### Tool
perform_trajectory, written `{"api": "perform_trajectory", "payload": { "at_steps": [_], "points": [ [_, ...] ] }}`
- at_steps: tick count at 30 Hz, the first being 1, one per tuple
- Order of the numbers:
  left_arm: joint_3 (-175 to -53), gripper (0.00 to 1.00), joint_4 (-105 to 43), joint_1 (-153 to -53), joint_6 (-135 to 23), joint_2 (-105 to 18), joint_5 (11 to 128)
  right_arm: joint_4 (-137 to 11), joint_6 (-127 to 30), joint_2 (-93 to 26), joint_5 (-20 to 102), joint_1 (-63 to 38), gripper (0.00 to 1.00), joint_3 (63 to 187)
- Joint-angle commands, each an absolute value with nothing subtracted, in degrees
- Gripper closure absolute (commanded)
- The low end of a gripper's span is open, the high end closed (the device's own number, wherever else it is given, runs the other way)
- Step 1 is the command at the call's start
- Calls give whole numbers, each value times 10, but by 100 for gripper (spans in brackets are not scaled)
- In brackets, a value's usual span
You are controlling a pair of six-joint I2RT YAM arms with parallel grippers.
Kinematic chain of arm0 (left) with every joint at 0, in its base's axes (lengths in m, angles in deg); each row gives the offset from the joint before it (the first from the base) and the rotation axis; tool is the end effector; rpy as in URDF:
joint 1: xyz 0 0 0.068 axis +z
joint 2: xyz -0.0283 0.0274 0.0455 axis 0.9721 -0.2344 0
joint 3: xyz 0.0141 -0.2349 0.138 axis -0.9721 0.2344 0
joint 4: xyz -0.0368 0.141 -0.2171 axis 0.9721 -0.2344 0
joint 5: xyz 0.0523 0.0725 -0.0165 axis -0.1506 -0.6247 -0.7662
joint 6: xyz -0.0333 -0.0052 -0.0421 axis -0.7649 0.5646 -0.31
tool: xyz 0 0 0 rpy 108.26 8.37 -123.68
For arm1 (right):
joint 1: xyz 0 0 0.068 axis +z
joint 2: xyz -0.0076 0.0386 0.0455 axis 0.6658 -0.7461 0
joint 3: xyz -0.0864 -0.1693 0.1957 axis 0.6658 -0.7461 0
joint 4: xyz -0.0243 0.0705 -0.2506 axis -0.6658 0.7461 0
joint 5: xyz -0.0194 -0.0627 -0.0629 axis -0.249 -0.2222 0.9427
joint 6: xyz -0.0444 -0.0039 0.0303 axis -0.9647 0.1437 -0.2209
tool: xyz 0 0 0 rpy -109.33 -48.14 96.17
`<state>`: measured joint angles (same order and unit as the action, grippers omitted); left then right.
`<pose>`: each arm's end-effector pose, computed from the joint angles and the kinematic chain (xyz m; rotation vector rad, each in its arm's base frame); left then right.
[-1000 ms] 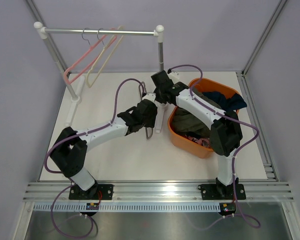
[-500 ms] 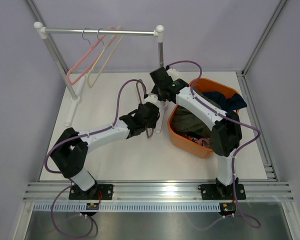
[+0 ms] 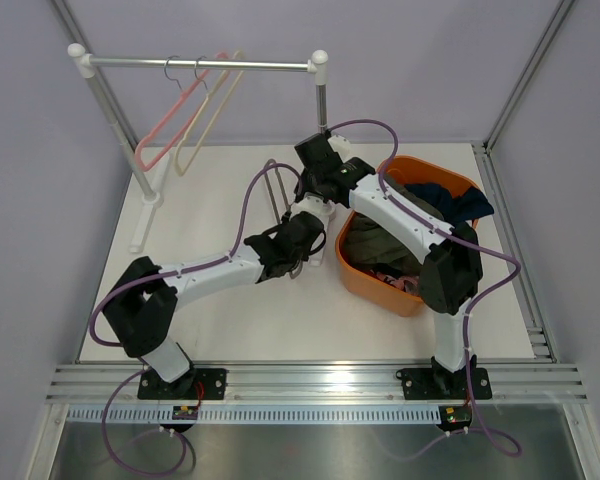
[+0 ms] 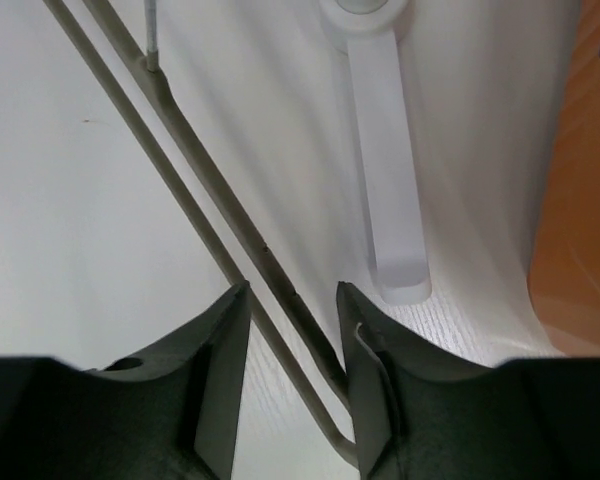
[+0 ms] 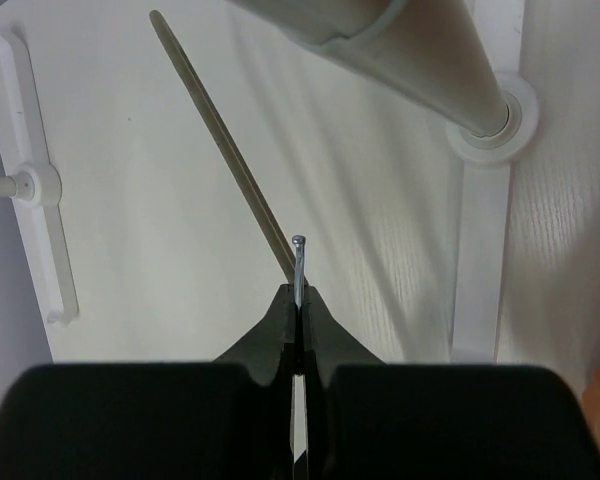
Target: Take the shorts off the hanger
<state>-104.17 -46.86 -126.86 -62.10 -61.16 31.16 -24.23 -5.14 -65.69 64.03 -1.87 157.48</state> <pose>0.2368 -0.2583 0.2335 0.3878 2.1801 -0.0320 0.3532 0.2827 0.3163 0.3405 2.3356 0.4709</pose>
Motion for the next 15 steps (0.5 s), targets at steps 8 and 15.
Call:
{"api": "perform_trajectory", "payload": {
  "at_steps": [8,15],
  "points": [
    [-1066,92,-499,-1281,-612,-602,217,-249,-63,-615,634,-11,100,1594],
    [-1064,100,-522,-1281,-612,-574,197,-252,-78,-611,631,-11,99,1592]
  ]
}}
